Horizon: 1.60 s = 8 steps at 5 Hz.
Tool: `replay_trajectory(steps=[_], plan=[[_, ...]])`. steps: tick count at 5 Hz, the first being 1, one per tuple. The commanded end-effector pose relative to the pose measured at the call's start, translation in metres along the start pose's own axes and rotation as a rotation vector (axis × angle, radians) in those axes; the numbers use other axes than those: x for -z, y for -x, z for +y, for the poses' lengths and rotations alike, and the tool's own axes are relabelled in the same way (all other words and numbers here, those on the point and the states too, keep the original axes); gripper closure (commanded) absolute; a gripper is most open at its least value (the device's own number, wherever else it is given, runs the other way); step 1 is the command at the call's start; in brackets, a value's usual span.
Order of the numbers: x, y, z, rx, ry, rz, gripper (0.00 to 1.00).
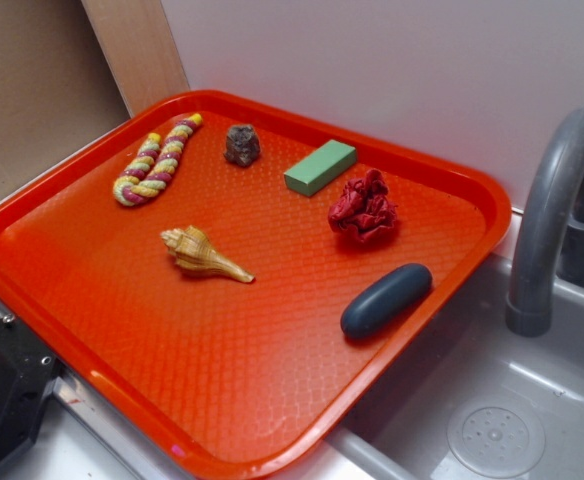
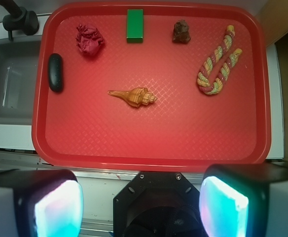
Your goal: Grab the shell.
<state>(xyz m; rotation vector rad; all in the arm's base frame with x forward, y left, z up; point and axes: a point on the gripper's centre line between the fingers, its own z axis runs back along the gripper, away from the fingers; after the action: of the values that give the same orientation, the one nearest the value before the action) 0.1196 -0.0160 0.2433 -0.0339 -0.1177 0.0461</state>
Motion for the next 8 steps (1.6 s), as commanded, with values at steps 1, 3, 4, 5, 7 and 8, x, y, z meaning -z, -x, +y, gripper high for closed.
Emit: replay_trajectory(steps=[1, 3, 4, 5, 7, 8], plan=[[0.000, 0.000, 0.000, 0.000, 0.000, 0.000, 0.00], [0.012, -0.039, -0.032, -0.403, 0.187, -0.012, 0.00], [0.029, -0.060, -0.034, -0.653, 0.216, -0.059, 0.00], [0.066, -0.066, -0.027, -0.888, 0.132, -0.122, 0.00], [0.116, -0.071, -0.015, -1.324, -0.006, -0.223, 0.00], [0.136, -0.082, -0.006, -1.330, -0.033, -0.221, 0.00]])
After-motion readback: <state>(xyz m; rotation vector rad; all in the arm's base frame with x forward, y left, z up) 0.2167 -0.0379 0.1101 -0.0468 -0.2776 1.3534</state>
